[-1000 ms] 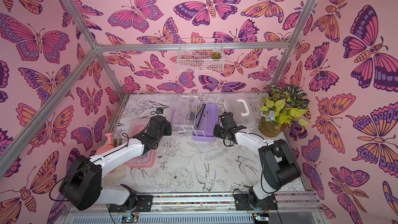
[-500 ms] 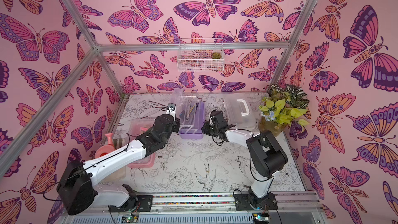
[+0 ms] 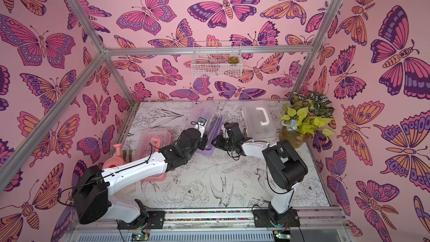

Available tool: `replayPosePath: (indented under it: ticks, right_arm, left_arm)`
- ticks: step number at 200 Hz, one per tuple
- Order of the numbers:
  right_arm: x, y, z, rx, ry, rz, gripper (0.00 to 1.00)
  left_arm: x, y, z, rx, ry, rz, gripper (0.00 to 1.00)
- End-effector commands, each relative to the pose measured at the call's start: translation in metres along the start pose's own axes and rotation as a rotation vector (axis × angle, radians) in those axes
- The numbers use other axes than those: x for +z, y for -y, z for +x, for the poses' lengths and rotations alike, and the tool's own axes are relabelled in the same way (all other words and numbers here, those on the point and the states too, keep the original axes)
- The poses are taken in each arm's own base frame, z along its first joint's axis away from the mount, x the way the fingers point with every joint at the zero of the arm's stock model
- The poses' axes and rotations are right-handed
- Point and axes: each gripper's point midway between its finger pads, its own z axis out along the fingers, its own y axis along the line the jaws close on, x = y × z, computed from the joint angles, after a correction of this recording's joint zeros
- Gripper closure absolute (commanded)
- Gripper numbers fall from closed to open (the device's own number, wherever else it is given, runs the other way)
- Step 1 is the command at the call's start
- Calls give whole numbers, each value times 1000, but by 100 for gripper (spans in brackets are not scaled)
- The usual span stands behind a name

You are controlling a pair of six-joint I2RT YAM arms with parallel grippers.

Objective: Close toolboxes
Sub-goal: Close the toolbox lid.

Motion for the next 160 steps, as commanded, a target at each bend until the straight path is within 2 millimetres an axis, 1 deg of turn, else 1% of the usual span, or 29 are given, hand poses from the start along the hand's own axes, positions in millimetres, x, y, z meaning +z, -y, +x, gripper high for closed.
replayPosePath:
  ticks: [1,14,24,34,58,64,73,75,78,90,105,120,134,137,143,145,147,148,160]
  right_arm:
    - [-14,-8,-6,0,22,-45,62]
    - [-21,-5,-6,1,30,-39,61]
    - [-26,-2,-5,-5,32,-26,60]
    - [-32,2,-3,-9,32,-9,59]
    - [-47,13,-3,-2,45,20,56]
    - [-51,16,-4,2,52,23,55]
    - [-53,25,-4,16,53,37,54]
    - [-60,20,-8,7,70,25,54]
    - [-63,19,-9,7,75,23,54]
    - [-69,24,-13,8,89,34,52]
    - [-76,27,-19,1,110,47,47]
    - [-79,30,-24,-7,122,53,44]
    - [-80,30,-31,-7,130,43,35]
    - [-80,30,-32,-6,131,37,30]
    - [-80,28,-36,-4,136,27,17]
    - [-79,28,-36,-2,138,24,11]
    - [-79,28,-37,-2,138,19,3]
    - [-79,27,-37,-1,141,18,1]
    - [-77,25,-43,7,151,-7,1]
  left_arm:
    - [1,6,-5,-47,-2,43,40]
    - [-1,6,-9,-64,5,47,30]
    - [-4,6,-10,-76,9,52,28]
    - [-6,6,-13,-90,16,57,22]
    - [-7,5,-14,-108,19,56,15]
    - [-6,5,-15,-115,17,60,15]
    - [-3,5,-13,-127,11,73,14]
    - [-2,5,-13,-130,8,74,14]
    - [-1,5,-12,-135,5,77,14]
    - [4,3,-9,-163,-11,83,11]
    - [11,-1,-6,-198,-29,96,10]
    - [21,-10,-5,-236,-43,100,3]
    - [31,-19,-7,-281,-59,113,0]
    - [34,-22,-8,-292,-61,114,0]
    - [39,-27,-9,-313,-67,120,0]
    - [40,-28,-9,-318,-68,124,0]
    - [42,-29,-9,-325,-69,126,0]
    - [43,-30,-10,-328,-70,128,0]
    - [54,-39,-12,-361,-81,140,0]
